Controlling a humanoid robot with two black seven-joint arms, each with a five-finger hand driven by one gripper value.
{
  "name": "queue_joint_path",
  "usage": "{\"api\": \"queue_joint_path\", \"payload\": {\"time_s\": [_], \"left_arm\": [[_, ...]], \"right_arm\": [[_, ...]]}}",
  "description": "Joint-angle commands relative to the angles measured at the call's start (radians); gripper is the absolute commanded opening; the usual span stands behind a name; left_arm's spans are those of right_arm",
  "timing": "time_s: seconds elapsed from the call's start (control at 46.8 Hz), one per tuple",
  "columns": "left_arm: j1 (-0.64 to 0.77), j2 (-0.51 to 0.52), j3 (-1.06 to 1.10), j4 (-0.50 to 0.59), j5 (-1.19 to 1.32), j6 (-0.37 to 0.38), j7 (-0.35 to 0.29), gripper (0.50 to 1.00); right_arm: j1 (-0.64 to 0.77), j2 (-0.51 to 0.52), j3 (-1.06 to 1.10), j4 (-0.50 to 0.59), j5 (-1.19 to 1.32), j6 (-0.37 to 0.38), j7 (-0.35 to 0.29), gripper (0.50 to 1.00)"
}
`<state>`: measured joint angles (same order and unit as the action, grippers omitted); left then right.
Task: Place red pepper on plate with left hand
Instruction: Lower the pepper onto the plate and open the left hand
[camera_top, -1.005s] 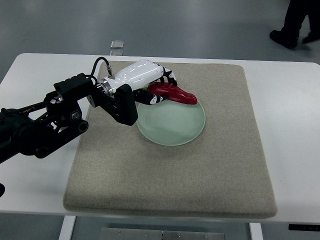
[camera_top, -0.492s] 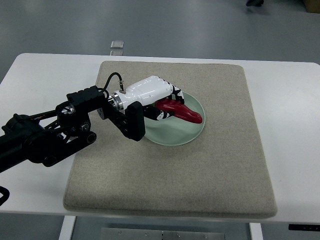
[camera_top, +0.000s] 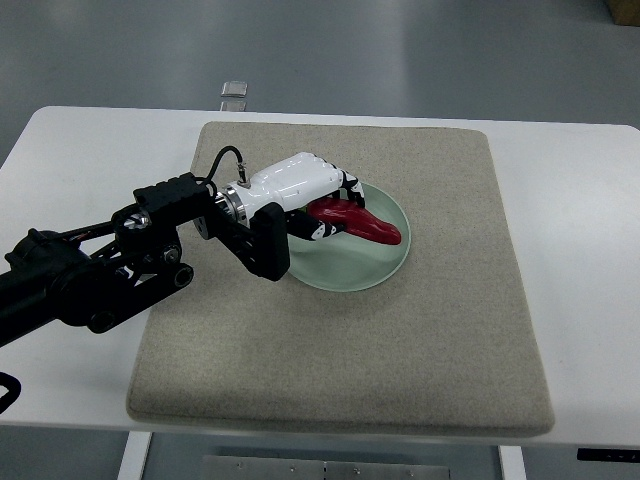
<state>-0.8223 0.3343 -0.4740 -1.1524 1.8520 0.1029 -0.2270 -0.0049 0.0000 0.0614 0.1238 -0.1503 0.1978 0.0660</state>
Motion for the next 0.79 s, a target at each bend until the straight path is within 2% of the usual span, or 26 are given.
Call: {"api": "queue_joint_path", "payload": {"time_s": [0.0,0.021,0.107,0.214,0.278,0.342,0.385,0.513,0.663,0.727,0.77], "left_arm": [[0.002,-0.004,0.000,0.002,-0.005,0.001,0.000,0.500],[0.003,-0.006,0.000,0.006,-0.005,0.001,0.000,0.500],[0.005,-0.009,0.000,0.019,-0.007,0.021,0.000,0.559],[0.006,-0.012,0.000,0.029,-0.010,0.052,0.000,0.724],[0.006,-0.012,0.000,0.028,-0.013,0.066,0.000,0.771],[0.008,-0.012,0.000,0.030,-0.014,0.069,0.000,0.790],[0.008,-0.012,0.000,0.028,-0.014,0.070,0.000,0.844],[0.011,-0.012,0.000,0.026,-0.016,0.070,0.000,0.878],[0.022,-0.012,-0.003,0.023,-0.017,0.072,0.001,0.889],[0.022,-0.011,-0.012,0.020,-0.019,0.084,0.001,0.949],[0.022,-0.011,-0.012,0.020,-0.030,0.106,0.002,0.962]], "right_arm": [[0.000,0.000,0.000,0.000,0.000,0.000,0.000,0.932],[0.000,0.000,0.000,0.000,0.000,0.000,0.000,0.932],[0.000,0.000,0.000,0.000,0.000,0.000,0.000,0.932],[0.000,0.000,0.000,-0.001,0.000,0.000,0.000,0.932],[0.000,0.000,0.000,0.000,0.000,0.000,0.000,0.932],[0.000,0.000,0.000,0.000,0.000,0.000,0.000,0.932],[0.000,0.000,0.000,0.000,0.000,0.000,0.000,0.932],[0.000,0.000,0.000,0.000,0.000,0.000,0.000,0.932],[0.000,0.000,0.000,0.000,0.000,0.000,0.000,0.932],[0.000,0.000,0.000,-0.001,0.000,0.000,0.000,0.932],[0.000,0.000,0.000,0.000,0.000,0.000,0.000,0.932]]}}
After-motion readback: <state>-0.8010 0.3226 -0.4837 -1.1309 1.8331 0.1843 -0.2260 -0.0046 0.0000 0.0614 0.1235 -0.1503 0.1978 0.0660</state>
